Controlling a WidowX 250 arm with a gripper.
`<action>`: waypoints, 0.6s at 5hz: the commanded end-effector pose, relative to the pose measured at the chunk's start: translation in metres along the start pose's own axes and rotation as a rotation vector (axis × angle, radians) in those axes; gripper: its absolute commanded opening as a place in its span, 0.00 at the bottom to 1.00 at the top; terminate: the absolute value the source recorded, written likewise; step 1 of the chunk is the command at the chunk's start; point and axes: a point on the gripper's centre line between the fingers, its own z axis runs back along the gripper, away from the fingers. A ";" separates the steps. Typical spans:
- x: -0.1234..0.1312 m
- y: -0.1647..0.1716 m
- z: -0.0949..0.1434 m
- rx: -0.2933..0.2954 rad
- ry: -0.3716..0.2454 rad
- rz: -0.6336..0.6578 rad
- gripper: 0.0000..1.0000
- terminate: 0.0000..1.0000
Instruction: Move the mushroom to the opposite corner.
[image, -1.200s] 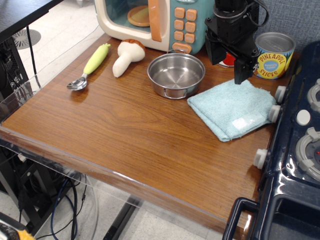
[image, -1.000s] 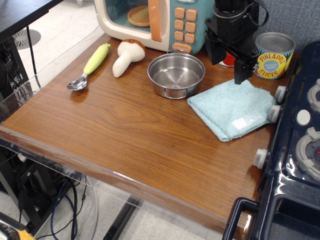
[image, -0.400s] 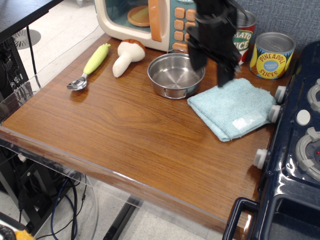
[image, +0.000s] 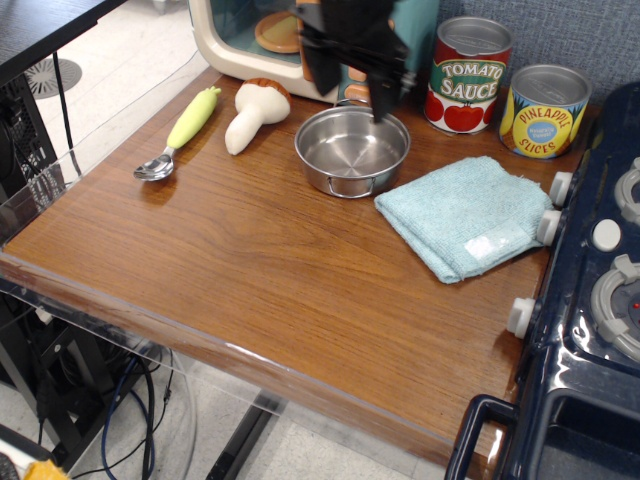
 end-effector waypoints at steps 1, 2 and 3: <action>0.003 0.058 -0.001 0.091 0.010 0.152 1.00 0.00; -0.006 0.080 -0.015 0.118 0.057 0.227 1.00 0.00; -0.016 0.097 -0.028 0.133 0.108 0.283 1.00 0.00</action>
